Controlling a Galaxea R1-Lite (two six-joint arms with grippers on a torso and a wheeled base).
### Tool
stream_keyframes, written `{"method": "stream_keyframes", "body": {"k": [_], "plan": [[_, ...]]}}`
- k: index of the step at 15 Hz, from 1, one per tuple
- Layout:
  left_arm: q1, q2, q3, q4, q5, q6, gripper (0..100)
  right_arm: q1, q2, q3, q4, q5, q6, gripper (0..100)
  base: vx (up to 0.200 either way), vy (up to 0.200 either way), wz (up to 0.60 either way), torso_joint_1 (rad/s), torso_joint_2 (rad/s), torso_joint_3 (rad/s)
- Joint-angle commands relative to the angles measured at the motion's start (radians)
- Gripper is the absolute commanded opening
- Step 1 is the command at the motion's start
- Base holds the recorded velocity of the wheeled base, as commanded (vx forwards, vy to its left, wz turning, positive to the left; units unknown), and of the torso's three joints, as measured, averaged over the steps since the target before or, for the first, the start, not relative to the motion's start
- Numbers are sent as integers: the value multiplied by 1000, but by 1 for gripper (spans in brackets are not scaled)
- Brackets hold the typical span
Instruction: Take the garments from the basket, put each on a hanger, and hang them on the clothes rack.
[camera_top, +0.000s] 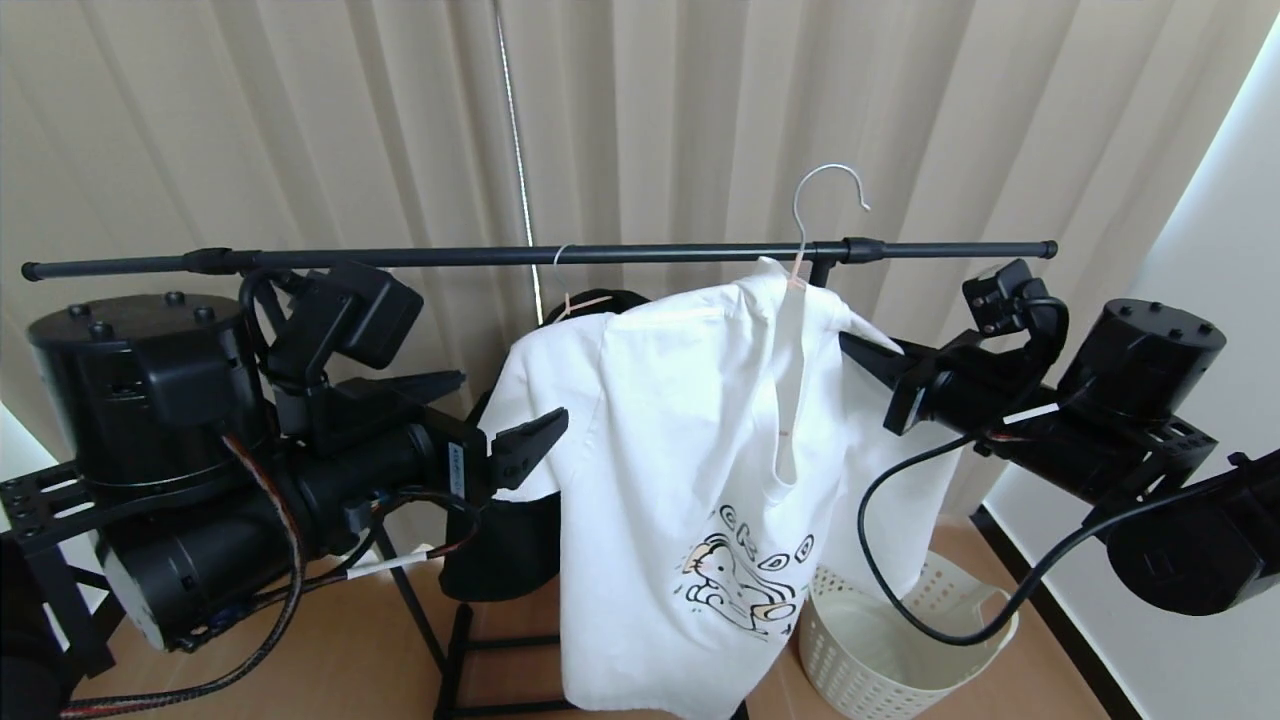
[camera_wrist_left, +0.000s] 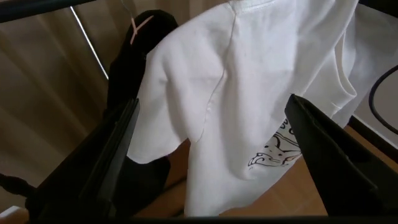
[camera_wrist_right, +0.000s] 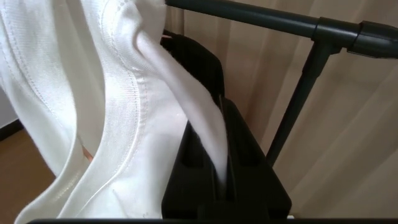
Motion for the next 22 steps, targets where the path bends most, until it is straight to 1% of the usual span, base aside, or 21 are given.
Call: {"method": "stream_keyframes", "body": {"k": [1, 2, 5, 6, 7, 10, 12, 14, 15, 16, 17, 20, 22], "plan": [[49, -7, 38, -1, -59, -4, 100, -17, -19, 12, -1, 14, -1, 0, 0, 0, 0, 0, 0, 0], [77, -10, 56, -1, -116, -4, 100, -25, -22, 13, -1, 32, 1, 0, 0, 0, 0, 0, 0, 0], [126, 2, 73, -1, -194, -4, 100, -37, -42, 33, -1, 91, 1, 0, 0, 0, 0, 0, 0, 0], [147, 13, 77, -1, -254, -4, 100, -46, -49, 42, -1, 126, 1, 0, 0, 0, 0, 0, 0, 0], [151, 21, 81, -1, -275, -4, 100, -48, -49, 44, -7, 132, 1, 0, 0, 0, 0, 0, 0, 0], [155, 64, 68, -3, -284, -4, 100, -52, -42, 58, -63, 134, 1, 0, 0, 0, 0, 0, 0, 0], [155, 84, 61, -3, -284, -4, 100, -57, -42, 58, -65, 135, 1, 0, 0, 0, 0, 0, 0, 0], [155, 102, 56, -27, -281, -7, 100, -58, -42, 56, -65, 135, 1, 0, 0, 0, 0, 0, 0, 0], [157, 122, 56, -47, -280, -10, 0, -58, -42, 58, -67, 138, 2, 0, 0, 0, 0, 0, 0, 0], [155, 137, 56, -58, -280, -18, 0, -69, -42, 58, -67, 167, 1, 0, 0, 0, 0, 0, 0, 0], [157, 142, 54, -59, -281, -24, 0, -75, -42, 58, -65, 178, 1, 0, 0, 0, 0, 0, 0, 0], [158, 147, 53, -68, -281, -46, 0, -78, -41, 58, -65, 178, 1, 0, 0, 0, 0, 0, 0, 0], [183, 147, 56, -68, -280, -58, 0, -78, -38, 52, -65, 178, 2, 0, 0, 0, 0, 0, 0, 0]]}}
